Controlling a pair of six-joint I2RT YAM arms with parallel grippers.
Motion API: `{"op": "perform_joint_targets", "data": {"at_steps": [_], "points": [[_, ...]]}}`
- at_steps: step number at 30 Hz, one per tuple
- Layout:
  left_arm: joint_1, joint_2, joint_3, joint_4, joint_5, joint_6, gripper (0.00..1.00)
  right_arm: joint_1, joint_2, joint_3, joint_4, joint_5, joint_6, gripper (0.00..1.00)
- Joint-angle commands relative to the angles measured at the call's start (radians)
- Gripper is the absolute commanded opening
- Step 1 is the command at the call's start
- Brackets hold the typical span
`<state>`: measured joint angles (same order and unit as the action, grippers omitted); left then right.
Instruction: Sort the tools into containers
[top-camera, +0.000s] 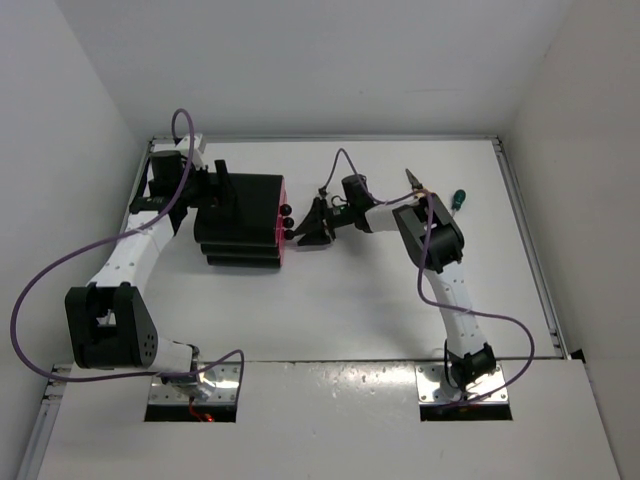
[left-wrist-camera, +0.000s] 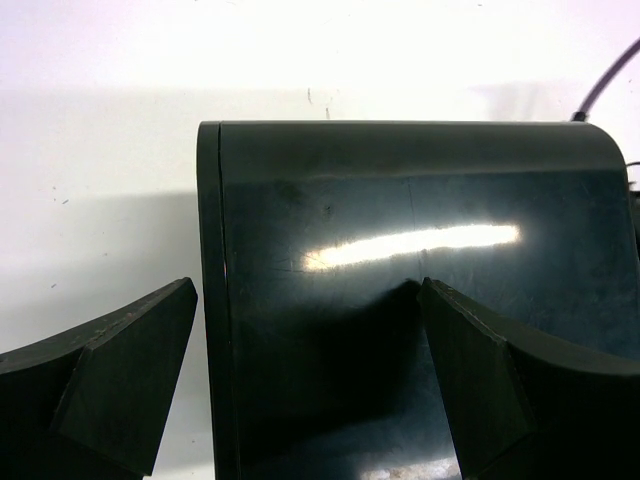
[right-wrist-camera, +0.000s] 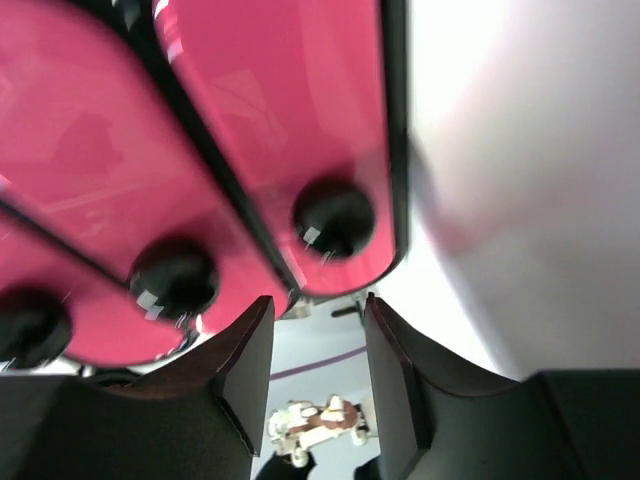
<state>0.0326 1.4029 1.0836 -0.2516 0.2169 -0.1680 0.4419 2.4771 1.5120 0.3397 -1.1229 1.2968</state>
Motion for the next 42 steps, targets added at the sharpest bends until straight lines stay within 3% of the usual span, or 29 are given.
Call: {"op": "perform_joint_targets", "data": {"at_steps": [1,8,16,42], "points": [[0.001,0.025,-0.063,-0.164,-0.048,0.048,1.0,-0.031,-0.13,-0.059,0.024,-0.048,0.013,0.43],[0.001,0.016,-0.063,-0.164,-0.048,0.048,1.0,-0.06,-0.244,-0.162,0.073,-0.037,0.022,0.45],[0.001,0.007,-0.063,-0.164,-0.048,0.039,1.0,-0.046,-0.208,-0.164,0.274,0.005,0.222,0.47],[0.001,0.016,-0.082,-0.155,-0.039,0.039,1.0,0.011,-0.043,0.011,0.262,0.043,0.222,0.5]]}}
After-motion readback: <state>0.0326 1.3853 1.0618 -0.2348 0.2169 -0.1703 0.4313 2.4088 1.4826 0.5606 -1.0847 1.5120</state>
